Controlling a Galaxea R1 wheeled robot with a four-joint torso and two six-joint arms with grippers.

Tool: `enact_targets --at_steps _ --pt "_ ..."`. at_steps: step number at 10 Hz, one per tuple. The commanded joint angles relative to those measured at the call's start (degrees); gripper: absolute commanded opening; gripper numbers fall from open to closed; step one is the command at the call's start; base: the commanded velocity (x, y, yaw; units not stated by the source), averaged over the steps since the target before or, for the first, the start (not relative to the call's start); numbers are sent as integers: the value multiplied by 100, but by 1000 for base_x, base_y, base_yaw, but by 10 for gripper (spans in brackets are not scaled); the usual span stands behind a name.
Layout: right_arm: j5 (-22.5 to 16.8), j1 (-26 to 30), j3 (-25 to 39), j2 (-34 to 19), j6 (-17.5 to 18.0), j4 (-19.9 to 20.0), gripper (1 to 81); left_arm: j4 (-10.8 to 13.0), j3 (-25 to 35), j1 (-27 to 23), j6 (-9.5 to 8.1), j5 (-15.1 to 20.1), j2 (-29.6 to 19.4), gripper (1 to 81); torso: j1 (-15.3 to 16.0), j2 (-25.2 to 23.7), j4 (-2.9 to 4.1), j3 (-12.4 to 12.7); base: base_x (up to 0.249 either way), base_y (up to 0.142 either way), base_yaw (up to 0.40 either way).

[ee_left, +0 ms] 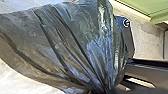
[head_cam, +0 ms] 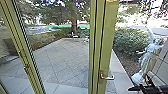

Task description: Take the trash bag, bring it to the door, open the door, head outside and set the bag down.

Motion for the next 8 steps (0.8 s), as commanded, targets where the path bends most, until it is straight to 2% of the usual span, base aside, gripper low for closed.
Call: enact_targets --at_steps 1,8 --pt "-324 827 -273 205 364 138 811 -18 57 -222 14 365 -58 10 1 0 0 0 0 0 0" --pt "-332 1099 -1573 1586 989 138 811 -36 -258 -213 6 392 74 10 3 0 0 -2 0 0 0"
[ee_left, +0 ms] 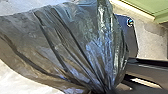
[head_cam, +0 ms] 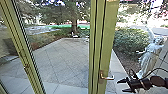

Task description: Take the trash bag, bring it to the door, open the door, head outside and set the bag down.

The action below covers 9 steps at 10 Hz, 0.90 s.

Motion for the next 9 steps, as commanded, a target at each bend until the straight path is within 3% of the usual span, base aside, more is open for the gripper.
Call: enact_targets --at_steps 1,4,9 --pt "-160 964 -409 279 212 121 811 -37 -82 -213 3 384 8 10 0 0 0 0 0 0 0" --pt "-187 1087 -1051 762 370 59 811 -46 -196 -204 -6 393 79 10 2 2 0 -2 0 0 0" --pt "-1048 1615 -1903 1324 923 15 811 -46 -214 -178 -6 367 87 10 7 5 0 -5 0 0 0"
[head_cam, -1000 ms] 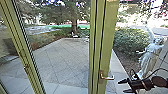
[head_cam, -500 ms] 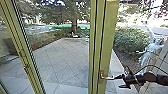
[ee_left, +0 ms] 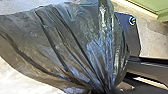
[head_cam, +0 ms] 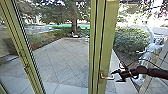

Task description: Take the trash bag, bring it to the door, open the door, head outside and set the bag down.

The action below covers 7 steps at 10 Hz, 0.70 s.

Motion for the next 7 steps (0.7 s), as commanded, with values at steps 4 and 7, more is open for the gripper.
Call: enact_targets --at_steps 4,7 --pt "-766 992 -1218 771 221 79 811 -42 -45 -176 -3 358 -56 10 0 0 0 0 0 0 0" --pt "-784 904 -1640 1183 256 70 811 -51 -160 -176 -3 358 14 10 0 0 0 -2 0 0 0"
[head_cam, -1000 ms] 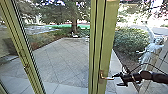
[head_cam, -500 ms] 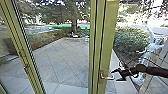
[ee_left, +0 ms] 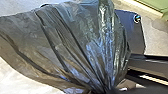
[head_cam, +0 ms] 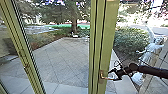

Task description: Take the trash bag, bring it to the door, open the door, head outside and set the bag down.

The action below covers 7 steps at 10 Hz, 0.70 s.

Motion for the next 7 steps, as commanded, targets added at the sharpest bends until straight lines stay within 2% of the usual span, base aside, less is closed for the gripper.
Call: enact_targets --at_steps 1,6,7 --pt "-172 861 -334 338 40 123 811 -38 34 -220 -1 375 -37 10 0 0 0 0 0 0 0" --pt "-224 545 -1355 1094 339 105 811 -46 8 -176 -10 367 -55 10 2 2 0 0 0 0 0" --pt "-338 509 -1609 1251 357 105 811 -46 8 -176 -18 367 -55 10 2 2 0 0 0 0 0"
